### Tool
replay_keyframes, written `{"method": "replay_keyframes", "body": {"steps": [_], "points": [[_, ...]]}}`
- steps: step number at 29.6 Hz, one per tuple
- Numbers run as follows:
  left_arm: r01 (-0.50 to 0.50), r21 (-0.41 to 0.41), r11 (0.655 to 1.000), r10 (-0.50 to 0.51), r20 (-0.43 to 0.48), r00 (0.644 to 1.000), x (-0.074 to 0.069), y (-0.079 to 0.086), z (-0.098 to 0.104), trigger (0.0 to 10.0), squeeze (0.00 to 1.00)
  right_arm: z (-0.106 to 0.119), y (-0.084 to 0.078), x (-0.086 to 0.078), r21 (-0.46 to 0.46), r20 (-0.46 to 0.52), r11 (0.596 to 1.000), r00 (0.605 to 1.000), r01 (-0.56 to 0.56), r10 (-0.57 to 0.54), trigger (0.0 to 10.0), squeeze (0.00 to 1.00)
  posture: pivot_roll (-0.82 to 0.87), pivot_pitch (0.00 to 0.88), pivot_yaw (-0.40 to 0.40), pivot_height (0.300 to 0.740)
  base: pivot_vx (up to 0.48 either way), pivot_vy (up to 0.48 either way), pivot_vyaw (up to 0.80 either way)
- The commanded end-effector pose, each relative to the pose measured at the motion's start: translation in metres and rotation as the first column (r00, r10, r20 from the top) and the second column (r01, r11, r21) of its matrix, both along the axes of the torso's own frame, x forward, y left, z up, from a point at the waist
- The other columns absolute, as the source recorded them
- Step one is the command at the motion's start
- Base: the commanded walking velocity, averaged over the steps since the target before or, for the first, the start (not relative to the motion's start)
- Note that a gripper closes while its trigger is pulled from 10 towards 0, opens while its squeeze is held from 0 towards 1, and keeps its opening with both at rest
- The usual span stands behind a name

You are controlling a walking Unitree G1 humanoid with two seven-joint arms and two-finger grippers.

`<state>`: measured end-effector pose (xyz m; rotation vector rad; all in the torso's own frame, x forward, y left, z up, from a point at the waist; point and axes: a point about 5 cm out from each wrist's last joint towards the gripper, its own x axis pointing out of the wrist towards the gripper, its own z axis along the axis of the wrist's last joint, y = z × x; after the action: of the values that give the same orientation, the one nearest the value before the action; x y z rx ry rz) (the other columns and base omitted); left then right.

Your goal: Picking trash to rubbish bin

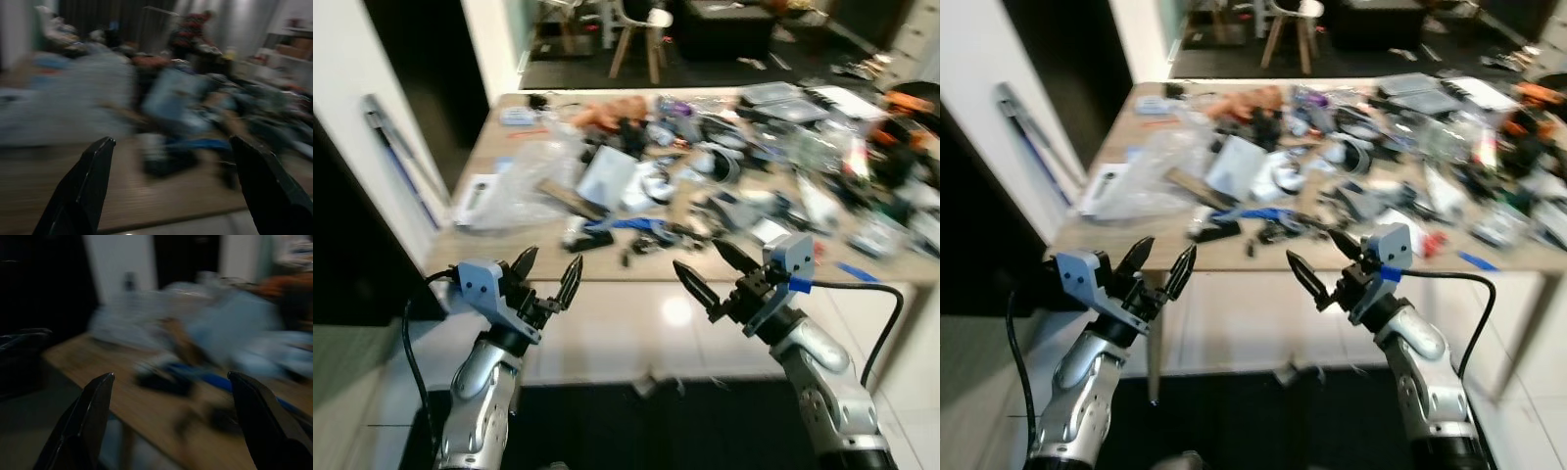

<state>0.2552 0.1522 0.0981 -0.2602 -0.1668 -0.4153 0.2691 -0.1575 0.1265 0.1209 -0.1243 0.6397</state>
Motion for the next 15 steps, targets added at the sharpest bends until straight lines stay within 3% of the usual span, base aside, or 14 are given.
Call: {"method": "replay_keyframes", "body": {"steps": [1, 15], "points": [[0.007, 0.002, 1.000, -0.007, -0.005, 1.000, 0.0001, -0.0020, -0.0005, 10.0, 0.00, 0.0016, -0.0039, -0.0014, -0.004, 0.002, 1.000, 1.000, 0.002, -0.002, 10.0, 0.00, -0.01, 0.000, -0.022, 0.740, 0.360, 0.000, 0.73], [0.007, -0.030, 1.000, -0.007, -0.006, 1.000, -0.0001, -0.0037, -0.0009, 10.0, 0.00, 0.0058, -0.0094, 0.0003, -0.083, 0.001, 0.996, 0.999, -0.038, 0.039, 10.0, 0.00, -0.01, 0.000, -0.029, 0.740, 0.354, 0.000, 0.04]]}}
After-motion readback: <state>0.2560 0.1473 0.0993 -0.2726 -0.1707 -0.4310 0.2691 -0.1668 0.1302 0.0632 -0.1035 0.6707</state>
